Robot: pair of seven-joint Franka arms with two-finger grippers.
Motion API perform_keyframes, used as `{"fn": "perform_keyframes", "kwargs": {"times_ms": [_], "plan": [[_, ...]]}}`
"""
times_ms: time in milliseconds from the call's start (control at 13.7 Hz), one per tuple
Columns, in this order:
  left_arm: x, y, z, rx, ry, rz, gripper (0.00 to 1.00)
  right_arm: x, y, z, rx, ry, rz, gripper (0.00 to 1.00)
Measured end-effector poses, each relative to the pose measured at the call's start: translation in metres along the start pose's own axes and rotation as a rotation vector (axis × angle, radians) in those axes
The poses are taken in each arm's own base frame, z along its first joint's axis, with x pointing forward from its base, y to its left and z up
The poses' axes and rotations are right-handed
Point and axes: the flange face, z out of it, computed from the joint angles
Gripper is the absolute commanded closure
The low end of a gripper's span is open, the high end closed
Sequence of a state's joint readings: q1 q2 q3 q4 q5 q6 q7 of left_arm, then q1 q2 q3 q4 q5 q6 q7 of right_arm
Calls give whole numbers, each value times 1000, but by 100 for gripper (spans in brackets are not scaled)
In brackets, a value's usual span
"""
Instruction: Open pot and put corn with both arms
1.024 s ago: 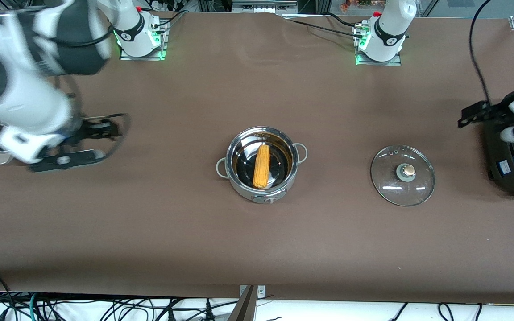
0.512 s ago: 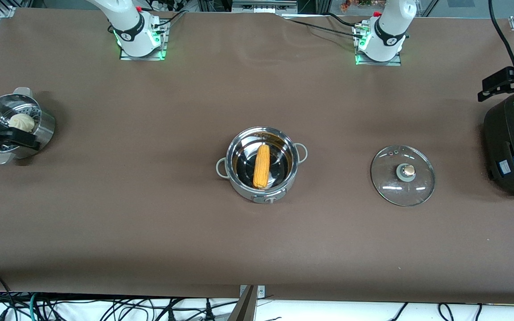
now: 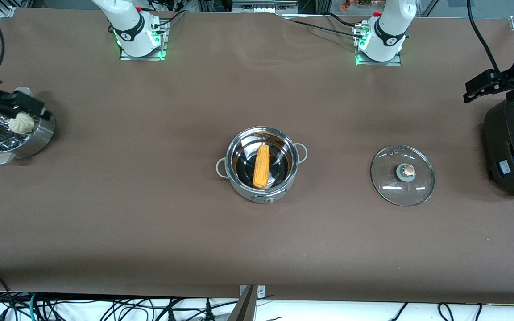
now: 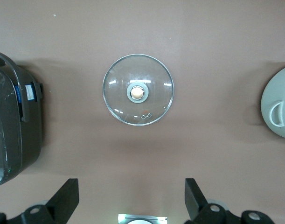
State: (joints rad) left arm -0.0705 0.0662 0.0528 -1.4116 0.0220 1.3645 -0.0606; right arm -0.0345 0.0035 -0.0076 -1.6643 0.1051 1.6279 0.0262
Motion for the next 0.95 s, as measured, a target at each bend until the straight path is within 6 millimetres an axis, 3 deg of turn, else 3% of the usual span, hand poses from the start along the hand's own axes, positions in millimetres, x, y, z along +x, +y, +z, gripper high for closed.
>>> {"fn": "perform_keyframes", "kwargs": {"times_ms": [439,951], "plan": [[-2,13,13,2,-15,11,0,-2,-5,15,-98,-28,-34,0],[-9,8,15,0,-9,3,0,5,-7,25,-109,-36,-42,0]]}}
